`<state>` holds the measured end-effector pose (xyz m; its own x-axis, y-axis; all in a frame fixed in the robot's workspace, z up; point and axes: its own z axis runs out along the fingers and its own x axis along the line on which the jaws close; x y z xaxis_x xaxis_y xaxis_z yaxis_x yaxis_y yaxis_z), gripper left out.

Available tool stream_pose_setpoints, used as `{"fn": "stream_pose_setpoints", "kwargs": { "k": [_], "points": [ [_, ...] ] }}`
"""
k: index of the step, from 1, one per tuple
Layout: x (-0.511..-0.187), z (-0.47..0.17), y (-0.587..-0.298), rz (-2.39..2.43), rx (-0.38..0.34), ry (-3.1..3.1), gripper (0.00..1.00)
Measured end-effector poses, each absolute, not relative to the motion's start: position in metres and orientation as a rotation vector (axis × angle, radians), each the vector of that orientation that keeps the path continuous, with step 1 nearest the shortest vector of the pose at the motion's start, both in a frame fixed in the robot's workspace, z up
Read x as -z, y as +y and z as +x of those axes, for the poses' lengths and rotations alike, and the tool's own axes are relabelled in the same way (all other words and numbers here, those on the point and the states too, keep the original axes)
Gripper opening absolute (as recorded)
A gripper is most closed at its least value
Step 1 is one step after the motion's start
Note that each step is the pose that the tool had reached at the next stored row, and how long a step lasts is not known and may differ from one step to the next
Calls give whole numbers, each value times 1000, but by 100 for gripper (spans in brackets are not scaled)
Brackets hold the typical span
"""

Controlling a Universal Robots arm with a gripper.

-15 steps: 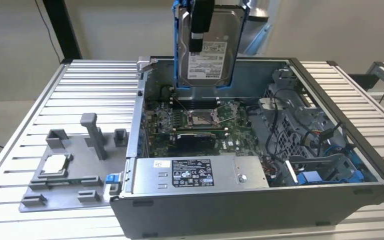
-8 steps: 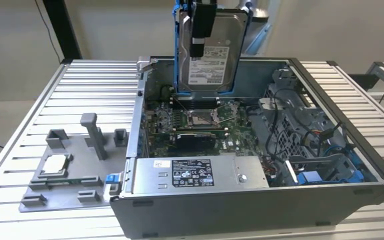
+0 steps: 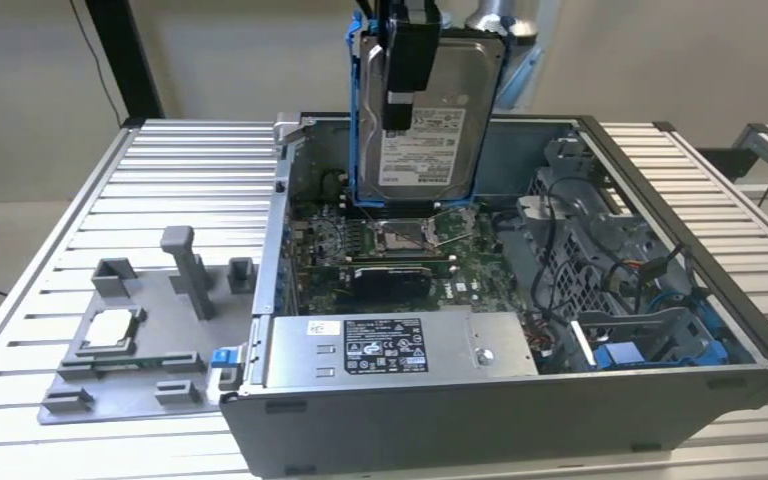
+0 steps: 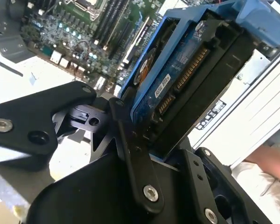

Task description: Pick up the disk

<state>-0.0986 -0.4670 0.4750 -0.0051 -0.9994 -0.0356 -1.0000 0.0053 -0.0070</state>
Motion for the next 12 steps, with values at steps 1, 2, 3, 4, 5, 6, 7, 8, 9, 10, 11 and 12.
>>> {"fn": "stream_pose_setpoints", "kwargs": {
  "k": [1, 2, 3, 4, 5, 6, 7, 8, 9, 10, 11, 12],
  "points": [
    [-475, -99, -470, -2194, -31, 2206, 0],
    [-475, -99, -472, -2193, -31, 2207, 0],
    [-475, -99, -475, -2192, -31, 2208, 0],
    [-475, -99, -478, -2191, -31, 2209, 0],
    [-475, -99, -481, -2191, -31, 2209, 0],
    [-475, -99, -483, -2190, -31, 2210, 0],
    [-475, -99, -486, -2189, -31, 2211, 0],
    [-475, -99, -489, -2188, -31, 2211, 0],
    [-475, -99, -492, -2188, -31, 2212, 0],
    [-475, -99, -494, -2187, -31, 2213, 0],
    [-474, -99, -497, -2186, -31, 2214, 0],
    [-474, -99, -499, -2186, -31, 2214, 0]
  ]
}}
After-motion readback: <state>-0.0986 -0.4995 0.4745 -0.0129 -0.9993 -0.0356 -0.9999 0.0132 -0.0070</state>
